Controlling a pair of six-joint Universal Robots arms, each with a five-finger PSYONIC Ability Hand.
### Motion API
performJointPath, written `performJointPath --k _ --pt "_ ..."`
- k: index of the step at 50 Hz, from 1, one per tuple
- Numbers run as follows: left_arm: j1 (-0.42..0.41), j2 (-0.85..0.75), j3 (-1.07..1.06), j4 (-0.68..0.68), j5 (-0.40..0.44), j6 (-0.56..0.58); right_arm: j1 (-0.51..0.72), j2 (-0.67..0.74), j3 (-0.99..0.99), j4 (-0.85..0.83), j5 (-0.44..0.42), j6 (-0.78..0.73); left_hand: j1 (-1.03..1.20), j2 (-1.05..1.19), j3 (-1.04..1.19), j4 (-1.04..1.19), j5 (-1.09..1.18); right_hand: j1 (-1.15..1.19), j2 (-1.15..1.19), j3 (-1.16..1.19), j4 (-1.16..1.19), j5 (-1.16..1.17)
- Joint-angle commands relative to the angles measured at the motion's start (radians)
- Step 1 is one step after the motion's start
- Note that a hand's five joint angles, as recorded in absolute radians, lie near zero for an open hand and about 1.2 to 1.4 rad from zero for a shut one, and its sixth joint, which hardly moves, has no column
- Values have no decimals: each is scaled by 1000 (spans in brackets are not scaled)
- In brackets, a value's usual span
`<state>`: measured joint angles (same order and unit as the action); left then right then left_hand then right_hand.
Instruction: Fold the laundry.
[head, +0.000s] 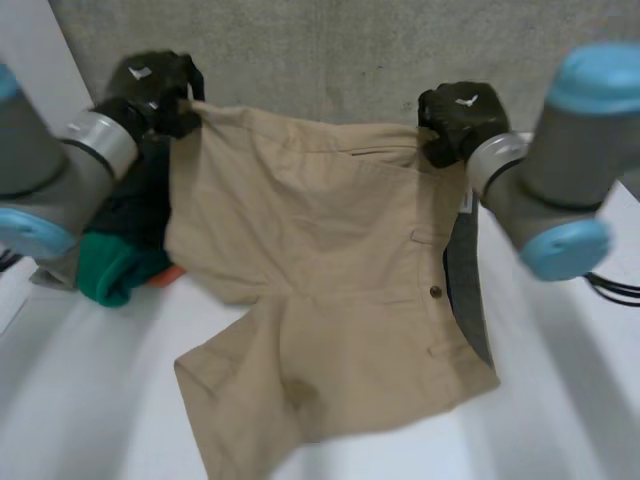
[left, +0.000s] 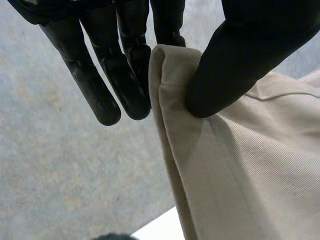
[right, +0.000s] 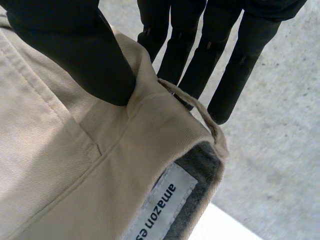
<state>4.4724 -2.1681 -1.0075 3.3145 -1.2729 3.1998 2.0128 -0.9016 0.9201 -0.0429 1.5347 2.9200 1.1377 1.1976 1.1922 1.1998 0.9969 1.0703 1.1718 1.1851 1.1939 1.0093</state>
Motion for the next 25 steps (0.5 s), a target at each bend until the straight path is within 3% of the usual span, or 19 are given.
performJointPath --k 1,2,3,4,5,14,25 --pt "16 -225 227 63 -82 15 23 182 -86 -317 73 -200 259 199 204 196 225 256 155 141 133 143" --pt "16 -231 243 65 -86 9 24 190 -99 -328 68 -212 180 121 126 118 147 -58 -160 -173 -182 -172" --pt "19 -239 259 68 -88 3 27 196 -113 -327 62 -222 -120 -180 -174 -182 -153 -538 -640 -653 -662 -652" --pt "18 -240 279 68 -88 -9 34 202 -136 -310 56 -222 -855 -915 -910 -917 -889 -896 -997 -1011 -1019 -1009" --pt "15 -239 282 65 -91 -14 35 201 -142 -296 51 -222 -963 -1023 -1018 -1025 -997 -896 -997 -1011 -1019 -1009" --pt "8 -20 75 43 -89 -5 -20 32 -64 -98 21 -104 -963 -1023 -1018 -1025 -997 -896 -997 -1011 -1019 -1009" --pt "-5 474 -494 -113 -14 78 -134 -308 224 305 -243 -159 -963 -1023 -1018 -1025 -997 -896 -997 -1011 -1019 -1009"
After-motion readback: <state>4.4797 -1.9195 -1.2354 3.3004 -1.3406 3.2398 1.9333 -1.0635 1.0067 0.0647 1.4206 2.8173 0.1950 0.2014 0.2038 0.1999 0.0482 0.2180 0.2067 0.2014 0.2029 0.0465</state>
